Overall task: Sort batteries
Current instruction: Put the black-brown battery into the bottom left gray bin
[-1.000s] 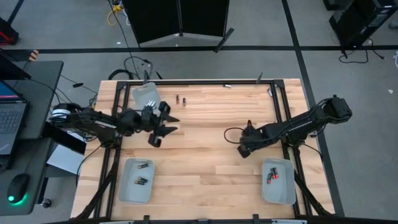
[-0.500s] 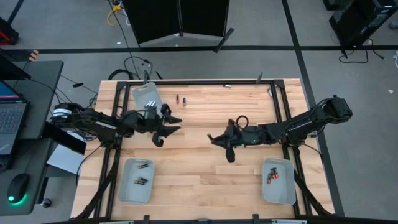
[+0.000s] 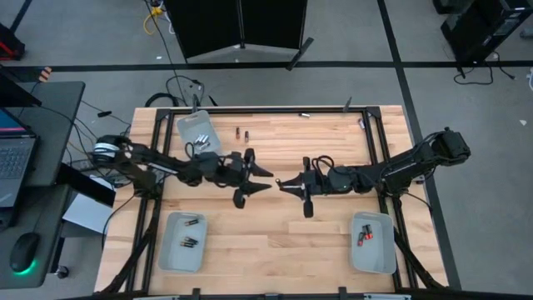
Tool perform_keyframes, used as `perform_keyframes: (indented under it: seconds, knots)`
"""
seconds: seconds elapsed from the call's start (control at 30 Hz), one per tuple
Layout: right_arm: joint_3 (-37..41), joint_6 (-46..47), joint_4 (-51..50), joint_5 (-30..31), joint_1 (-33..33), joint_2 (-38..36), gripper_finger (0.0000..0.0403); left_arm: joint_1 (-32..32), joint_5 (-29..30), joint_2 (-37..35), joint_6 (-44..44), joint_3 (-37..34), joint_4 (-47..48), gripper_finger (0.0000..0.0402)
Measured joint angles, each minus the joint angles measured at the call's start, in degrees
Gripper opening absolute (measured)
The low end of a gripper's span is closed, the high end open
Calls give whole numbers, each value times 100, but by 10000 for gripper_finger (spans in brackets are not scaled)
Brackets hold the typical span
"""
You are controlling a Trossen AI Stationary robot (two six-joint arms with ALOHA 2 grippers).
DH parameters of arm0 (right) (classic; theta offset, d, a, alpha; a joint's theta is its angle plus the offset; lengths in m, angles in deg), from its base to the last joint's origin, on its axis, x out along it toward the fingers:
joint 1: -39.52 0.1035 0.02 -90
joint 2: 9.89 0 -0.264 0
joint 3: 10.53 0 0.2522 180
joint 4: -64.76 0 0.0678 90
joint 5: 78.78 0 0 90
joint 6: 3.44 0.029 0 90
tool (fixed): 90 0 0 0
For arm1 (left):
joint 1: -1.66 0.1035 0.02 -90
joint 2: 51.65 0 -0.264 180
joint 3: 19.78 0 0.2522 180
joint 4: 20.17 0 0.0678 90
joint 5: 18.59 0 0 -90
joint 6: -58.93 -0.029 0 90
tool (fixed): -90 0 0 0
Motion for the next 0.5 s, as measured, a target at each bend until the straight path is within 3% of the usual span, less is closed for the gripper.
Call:
perform_keyframes:
  seconds: [0.27, 0.5]
  knots:
    - [-2, -154, 86, -11, 15, 0, 53, -12, -165, 360, 21, 337, 0, 221]
    - [-2, -151, 124, -15, 15, 0, 53, -13, -375, 500, -91, 586, 98, 221]
